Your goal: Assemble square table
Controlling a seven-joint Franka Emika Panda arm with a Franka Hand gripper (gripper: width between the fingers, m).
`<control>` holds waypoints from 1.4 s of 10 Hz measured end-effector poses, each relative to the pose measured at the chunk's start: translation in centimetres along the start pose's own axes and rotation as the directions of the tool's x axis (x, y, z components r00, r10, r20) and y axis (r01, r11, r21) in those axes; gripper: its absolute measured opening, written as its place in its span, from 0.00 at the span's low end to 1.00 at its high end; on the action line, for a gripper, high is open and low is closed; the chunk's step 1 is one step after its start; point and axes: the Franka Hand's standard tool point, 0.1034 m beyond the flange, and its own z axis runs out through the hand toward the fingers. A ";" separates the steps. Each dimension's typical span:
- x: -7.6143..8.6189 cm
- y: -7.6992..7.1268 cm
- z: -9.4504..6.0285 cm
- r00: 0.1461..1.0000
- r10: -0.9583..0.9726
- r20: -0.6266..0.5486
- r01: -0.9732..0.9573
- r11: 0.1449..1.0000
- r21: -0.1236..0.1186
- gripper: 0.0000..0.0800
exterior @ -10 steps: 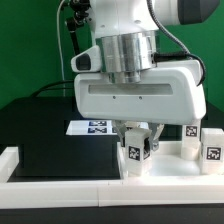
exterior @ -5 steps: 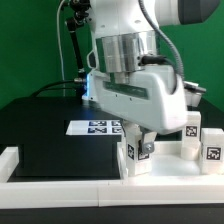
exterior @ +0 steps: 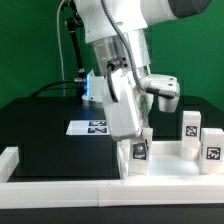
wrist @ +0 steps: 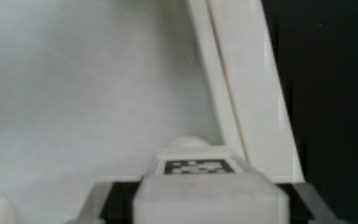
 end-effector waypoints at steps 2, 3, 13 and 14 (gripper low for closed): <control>0.0 0.0 0.0 1.000 -0.027 0.000 0.027 1.000 0.000 0.68; -0.1 -0.4 -0.1 0.976 -0.215 -0.028 0.216 0.976 0.022 0.68; 0.5 -0.8 0.0 0.277 -0.958 -0.074 0.955 0.284 -0.091 0.81; 0.5 -0.8 0.0 0.298 -0.952 -0.076 0.948 0.304 -0.090 0.65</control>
Offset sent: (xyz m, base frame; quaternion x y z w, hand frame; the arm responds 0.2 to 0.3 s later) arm 0.0025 0.0128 0.0059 0.0721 0.0446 -0.4778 0.8744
